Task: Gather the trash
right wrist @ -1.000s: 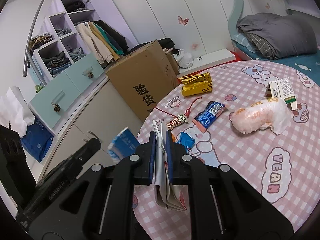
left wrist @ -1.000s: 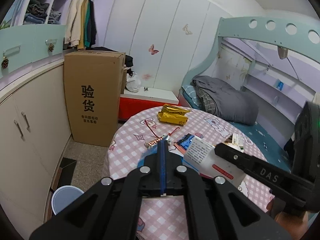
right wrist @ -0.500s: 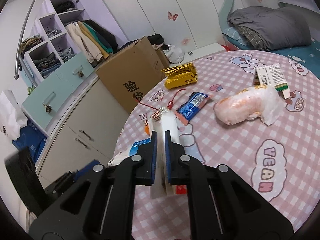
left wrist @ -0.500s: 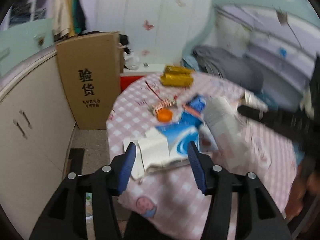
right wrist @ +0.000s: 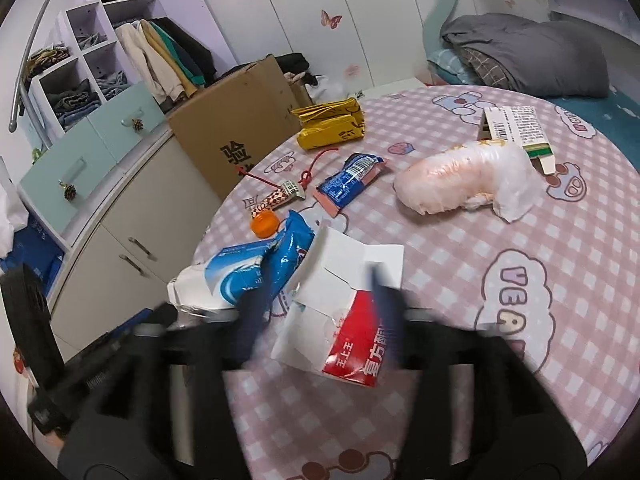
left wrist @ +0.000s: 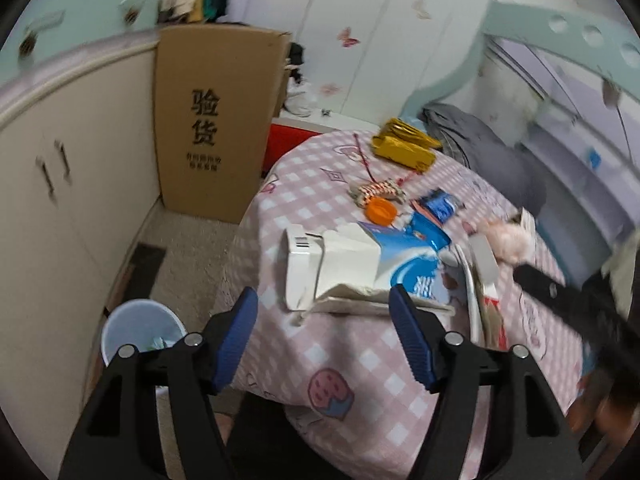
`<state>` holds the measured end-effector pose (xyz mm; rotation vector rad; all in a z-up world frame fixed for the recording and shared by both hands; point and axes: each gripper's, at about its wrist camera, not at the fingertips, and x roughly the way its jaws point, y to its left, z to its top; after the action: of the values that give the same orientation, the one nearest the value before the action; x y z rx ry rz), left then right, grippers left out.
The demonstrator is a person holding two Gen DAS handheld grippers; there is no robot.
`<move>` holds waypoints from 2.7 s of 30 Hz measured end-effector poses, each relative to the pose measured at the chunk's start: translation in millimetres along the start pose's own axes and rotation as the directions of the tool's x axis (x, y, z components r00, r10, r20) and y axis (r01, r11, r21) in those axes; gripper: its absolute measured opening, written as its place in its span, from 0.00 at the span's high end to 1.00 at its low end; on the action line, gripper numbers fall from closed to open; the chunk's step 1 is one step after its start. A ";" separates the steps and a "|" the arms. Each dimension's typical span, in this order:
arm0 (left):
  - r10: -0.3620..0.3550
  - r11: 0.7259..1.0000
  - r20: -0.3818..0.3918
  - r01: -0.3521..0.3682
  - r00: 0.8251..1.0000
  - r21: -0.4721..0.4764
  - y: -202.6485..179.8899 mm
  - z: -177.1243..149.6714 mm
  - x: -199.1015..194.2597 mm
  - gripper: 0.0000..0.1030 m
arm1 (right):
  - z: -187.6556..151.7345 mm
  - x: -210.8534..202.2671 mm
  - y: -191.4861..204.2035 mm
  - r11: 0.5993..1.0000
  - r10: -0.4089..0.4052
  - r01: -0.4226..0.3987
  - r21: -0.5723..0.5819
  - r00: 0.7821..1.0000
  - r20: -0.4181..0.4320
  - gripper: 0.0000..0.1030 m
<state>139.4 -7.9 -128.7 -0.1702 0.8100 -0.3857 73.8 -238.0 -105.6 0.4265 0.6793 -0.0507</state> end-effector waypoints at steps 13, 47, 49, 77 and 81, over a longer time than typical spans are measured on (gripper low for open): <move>0.014 0.988 -0.038 -0.019 0.999 -0.155 2.0 16.3 30.2 0.35 | -11.9 9.4 4.8 0.999 -0.029 0.028 -0.041 0.999 -0.027 0.38; -0.276 0.959 0.036 0.273 0.960 0.070 -48.8 3.6 14.6 0.97 | -10.0 40.4 -6.5 0.983 -0.178 0.174 -0.061 0.981 -0.077 0.30; -0.283 0.958 0.045 0.280 0.958 0.065 -49.6 2.1 8.3 0.97 | -11.1 36.8 -9.0 0.985 -0.167 0.163 -0.051 0.983 -0.077 0.31; -0.085 0.996 0.184 0.085 0.979 0.007 -11.8 15.2 -43.3 0.97 | 1.7 19.6 16.3 0.986 -0.142 0.141 -0.091 0.990 -0.005 0.41; -0.048 0.999 0.189 0.051 0.981 -0.007 -6.5 20.8 -37.7 0.97 | 15.8 36.9 25.0 0.979 -0.176 0.177 -0.106 0.984 0.019 0.40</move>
<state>129.4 1.2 -87.3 -0.2346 0.6220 -0.4054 116.6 -218.1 -108.3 0.2618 0.7056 -0.1833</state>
